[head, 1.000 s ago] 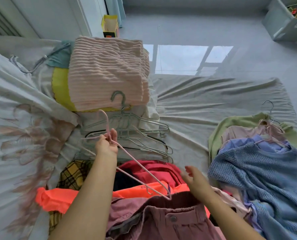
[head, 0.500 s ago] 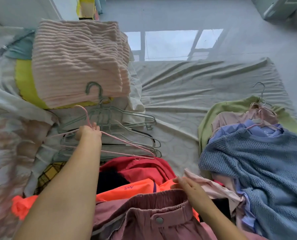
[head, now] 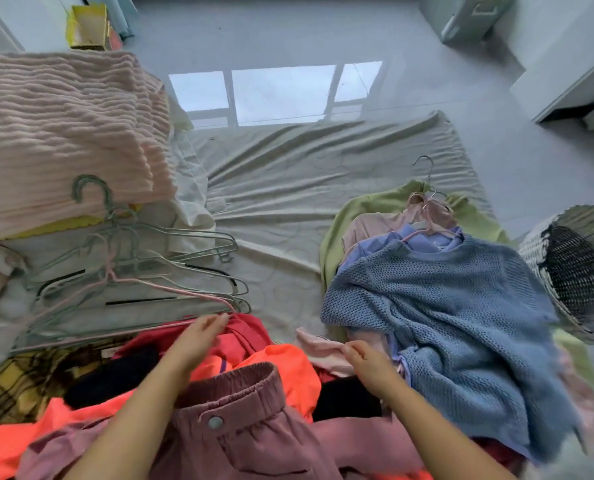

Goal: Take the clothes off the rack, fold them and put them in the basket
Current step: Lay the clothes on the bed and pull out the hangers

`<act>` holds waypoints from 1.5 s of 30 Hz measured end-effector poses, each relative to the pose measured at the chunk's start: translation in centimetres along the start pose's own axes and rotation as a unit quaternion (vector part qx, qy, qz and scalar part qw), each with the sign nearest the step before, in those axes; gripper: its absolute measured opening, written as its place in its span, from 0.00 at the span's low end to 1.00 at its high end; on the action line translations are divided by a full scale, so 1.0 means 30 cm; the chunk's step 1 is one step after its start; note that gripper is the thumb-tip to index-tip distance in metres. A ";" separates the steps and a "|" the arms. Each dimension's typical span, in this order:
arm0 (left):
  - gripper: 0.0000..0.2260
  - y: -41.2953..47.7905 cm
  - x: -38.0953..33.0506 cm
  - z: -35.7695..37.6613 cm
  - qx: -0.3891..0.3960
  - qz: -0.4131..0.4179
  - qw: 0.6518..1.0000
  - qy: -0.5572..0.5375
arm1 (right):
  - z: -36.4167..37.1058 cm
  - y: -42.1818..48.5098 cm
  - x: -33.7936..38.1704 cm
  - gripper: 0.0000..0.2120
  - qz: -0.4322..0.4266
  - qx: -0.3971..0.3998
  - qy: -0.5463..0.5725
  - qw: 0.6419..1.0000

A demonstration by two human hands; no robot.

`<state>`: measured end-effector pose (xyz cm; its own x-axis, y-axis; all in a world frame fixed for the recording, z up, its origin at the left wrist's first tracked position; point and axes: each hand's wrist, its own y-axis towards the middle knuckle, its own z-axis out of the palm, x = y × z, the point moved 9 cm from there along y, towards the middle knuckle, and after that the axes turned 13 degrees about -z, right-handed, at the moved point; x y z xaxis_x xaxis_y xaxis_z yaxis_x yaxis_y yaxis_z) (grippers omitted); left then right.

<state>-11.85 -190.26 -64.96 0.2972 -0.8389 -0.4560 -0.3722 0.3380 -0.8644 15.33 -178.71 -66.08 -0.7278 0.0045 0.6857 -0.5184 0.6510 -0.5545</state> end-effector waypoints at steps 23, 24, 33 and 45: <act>0.08 -0.118 0.119 0.410 -0.205 0.024 0.970 0.127 | -1.091 0.598 -0.556 0.30 0.012 -0.075 -0.267 0.961; 0.07 -0.122 0.125 0.410 -0.204 0.026 0.972 0.112 | -1.089 0.606 -0.571 0.32 0.019 -0.058 -0.286 0.956; 0.05 -0.150 0.154 0.405 -0.189 0.033 0.974 0.124 | -0.998 0.458 -0.552 0.03 -0.024 -0.105 -0.238 0.965; 0.07 -0.238 0.133 0.384 -0.101 0.091 0.982 0.130 | -0.853 0.058 -0.187 0.23 -0.080 0.017 -0.367 0.927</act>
<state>2.11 -191.10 -63.05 -0.0149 -0.8616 -0.5073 -0.5725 0.4233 -0.7022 30.00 -158.20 -58.82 -0.7430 -0.6158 0.2623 -0.6510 0.5740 -0.4967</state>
